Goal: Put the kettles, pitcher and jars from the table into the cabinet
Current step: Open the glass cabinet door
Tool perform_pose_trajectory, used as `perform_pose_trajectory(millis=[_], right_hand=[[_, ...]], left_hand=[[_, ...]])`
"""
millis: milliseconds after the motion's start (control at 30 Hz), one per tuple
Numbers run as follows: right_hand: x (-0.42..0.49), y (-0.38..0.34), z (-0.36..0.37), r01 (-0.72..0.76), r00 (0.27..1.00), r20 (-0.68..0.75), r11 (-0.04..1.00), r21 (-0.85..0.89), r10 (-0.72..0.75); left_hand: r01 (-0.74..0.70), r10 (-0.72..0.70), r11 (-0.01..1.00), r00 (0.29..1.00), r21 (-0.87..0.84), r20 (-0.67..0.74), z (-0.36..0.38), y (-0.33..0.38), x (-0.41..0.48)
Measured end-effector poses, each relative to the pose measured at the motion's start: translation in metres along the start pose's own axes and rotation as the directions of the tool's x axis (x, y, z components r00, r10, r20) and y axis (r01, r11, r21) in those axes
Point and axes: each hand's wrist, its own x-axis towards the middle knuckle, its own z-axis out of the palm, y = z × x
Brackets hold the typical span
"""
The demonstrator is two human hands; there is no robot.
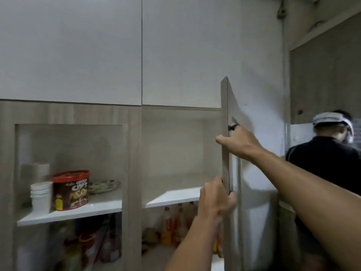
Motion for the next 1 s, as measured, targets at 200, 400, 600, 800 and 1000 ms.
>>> perform_pose_trajectory(millis=[200, 400, 600, 800, 1000], right_hand=[[-0.025, 0.067, -0.085, -0.098, 0.966, -0.24, 0.995, 0.011, 0.098], [-0.013, 0.157, -0.157, -0.258, 0.888, -0.405, 0.965, -0.046, 0.218], [0.022, 0.238, -0.209, -0.339, 0.842, -0.454, 0.941, -0.027, 0.29], [0.064, 0.318, -0.247, -0.38, 0.818, -0.47, 0.925, -0.011, 0.331], [0.089, 0.36, -0.263, -0.391, 0.815, -0.458, 0.92, 0.017, 0.355]], left_hand=[[-0.097, 0.123, 0.95, 0.99, -0.297, 0.072, 0.075, 0.091, -0.02], [0.028, 0.075, 0.906, 0.972, -0.423, 0.224, 0.159, 0.18, -0.006], [0.124, 0.015, 0.88, 0.958, -0.458, 0.287, 0.231, 0.246, 0.017], [0.165, -0.022, 0.893, 0.945, -0.418, 0.325, 0.291, 0.3, 0.041], [0.174, -0.051, 0.909, 0.949, -0.38, 0.313, 0.329, 0.327, 0.061]])
